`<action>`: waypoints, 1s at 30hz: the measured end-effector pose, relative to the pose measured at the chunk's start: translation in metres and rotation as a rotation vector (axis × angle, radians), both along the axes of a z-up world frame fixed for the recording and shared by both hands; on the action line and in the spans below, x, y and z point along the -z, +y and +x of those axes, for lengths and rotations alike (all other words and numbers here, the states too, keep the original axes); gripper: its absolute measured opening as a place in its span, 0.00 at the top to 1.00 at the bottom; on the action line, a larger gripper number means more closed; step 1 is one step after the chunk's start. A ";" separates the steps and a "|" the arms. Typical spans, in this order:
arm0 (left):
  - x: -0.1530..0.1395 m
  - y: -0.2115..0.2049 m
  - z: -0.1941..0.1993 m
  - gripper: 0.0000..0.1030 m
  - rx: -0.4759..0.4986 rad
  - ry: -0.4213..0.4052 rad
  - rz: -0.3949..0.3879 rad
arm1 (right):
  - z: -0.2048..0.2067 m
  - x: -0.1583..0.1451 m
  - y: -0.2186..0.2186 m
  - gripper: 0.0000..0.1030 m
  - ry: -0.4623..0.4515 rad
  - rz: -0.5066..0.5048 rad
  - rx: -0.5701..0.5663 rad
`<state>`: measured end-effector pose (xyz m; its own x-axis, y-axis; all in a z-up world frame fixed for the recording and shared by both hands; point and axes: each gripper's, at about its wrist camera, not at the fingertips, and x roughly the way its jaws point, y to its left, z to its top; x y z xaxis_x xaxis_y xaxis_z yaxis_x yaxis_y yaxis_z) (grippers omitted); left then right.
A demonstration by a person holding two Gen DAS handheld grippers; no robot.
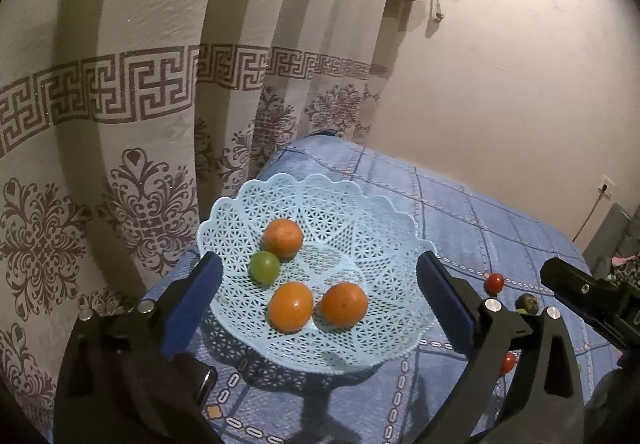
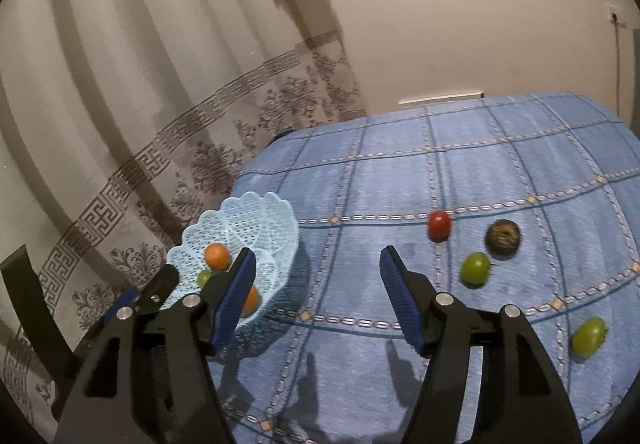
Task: Organize fruits
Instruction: 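Withdraw both tools and move the right tool toward the green tomato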
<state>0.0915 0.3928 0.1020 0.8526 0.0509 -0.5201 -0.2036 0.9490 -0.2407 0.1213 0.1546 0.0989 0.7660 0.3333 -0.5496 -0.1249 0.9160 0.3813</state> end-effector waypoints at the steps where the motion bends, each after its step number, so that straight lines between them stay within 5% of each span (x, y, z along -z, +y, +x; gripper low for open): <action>1: 0.000 -0.001 -0.001 0.03 0.005 -0.002 -0.001 | -0.001 0.001 -0.005 0.37 0.001 0.002 0.010; 30: 0.002 -0.066 -0.007 0.03 0.222 0.027 0.025 | -0.040 0.066 -0.158 0.35 0.153 -0.025 0.364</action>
